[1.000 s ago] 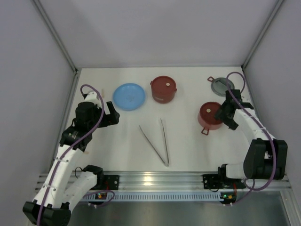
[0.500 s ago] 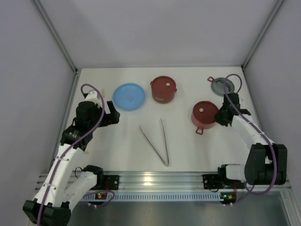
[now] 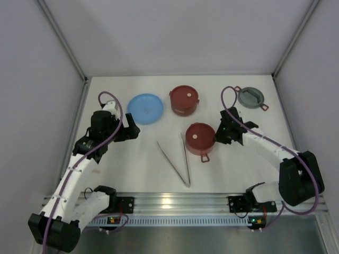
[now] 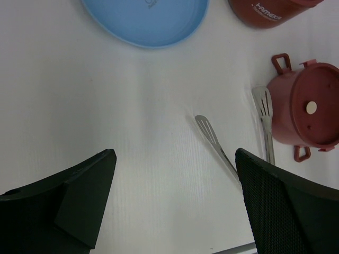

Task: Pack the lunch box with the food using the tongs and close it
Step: Move the packing box to the center of the board, then pick up the packing box from the center of the board.

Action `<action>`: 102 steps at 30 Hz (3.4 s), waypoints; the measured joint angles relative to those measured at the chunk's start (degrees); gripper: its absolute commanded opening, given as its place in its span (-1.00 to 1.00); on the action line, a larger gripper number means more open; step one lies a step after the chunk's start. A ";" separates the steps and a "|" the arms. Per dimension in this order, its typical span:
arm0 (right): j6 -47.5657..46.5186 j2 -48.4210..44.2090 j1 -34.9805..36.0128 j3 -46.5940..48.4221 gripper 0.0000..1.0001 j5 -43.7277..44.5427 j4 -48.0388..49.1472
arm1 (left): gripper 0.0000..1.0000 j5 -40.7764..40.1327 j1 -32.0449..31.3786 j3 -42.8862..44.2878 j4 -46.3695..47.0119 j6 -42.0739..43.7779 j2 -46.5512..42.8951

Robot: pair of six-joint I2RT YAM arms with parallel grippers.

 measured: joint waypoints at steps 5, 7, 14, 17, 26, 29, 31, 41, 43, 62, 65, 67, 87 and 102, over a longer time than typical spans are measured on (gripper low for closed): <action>-3.93 9.35 1.11 8.79 -0.70 -1.38 -0.70 | 0.98 4.68 -0.15 -0.02 0.90 -0.63 3.23; -6.64 13.99 1.97 13.33 -0.70 -2.86 -0.55 | 0.98 5.84 -0.33 -0.02 1.09 -1.05 3.91; -17.49 27.12 5.68 28.39 -0.67 -8.85 -1.29 | 0.98 6.54 -2.73 0.74 1.62 -1.49 7.78; -22.16 30.51 7.65 32.70 -0.67 -11.04 -1.92 | 0.98 5.92 -4.50 1.40 1.90 -1.75 9.99; -33.38 34.36 12.13 38.77 -0.67 -14.99 -5.90 | 0.98 1.33 -9.14 3.91 3.91 -3.74 17.18; -35.19 34.36 12.55 38.84 -0.28 -14.73 -7.08 | 0.98 -0.20 -9.18 4.81 5.05 -4.57 20.48; -35.04 34.25 12.66 38.88 -0.14 -13.07 -7.63 | 0.98 -0.90 -9.20 5.25 6.05 -5.01 22.73; -22.49 23.78 13.40 38.21 -0.05 -1.20 -10.51 | 0.98 -4.39 -9.60 5.73 10.43 -6.29 31.12; -17.70 19.69 14.95 36.00 -0.05 0.87 -10.29 | 0.98 -4.37 -9.60 6.51 10.95 -6.34 32.35; 22.49 13.35 27.61 16.02 0.03 10.71 -2.78 | 0.98 -1.31 -9.88 12.96 13.70 -5.60 39.30; 26.49 13.35 27.78 15.06 0.06 11.56 -0.33 | 0.98 -1.31 -9.88 12.96 13.68 -5.03 39.30; 28.89 13.60 28.02 14.91 0.06 11.89 0.13 | 0.98 -1.33 -9.88 12.96 13.68 -4.63 39.30; 46.66 17.75 31.04 10.95 -0.09 16.68 6.08 | 0.98 -1.33 -9.88 12.96 13.64 -4.22 39.26; 46.21 17.84 31.28 8.15 -0.24 23.17 12.33 | 0.98 -1.36 -9.88 12.81 13.62 -4.20 38.34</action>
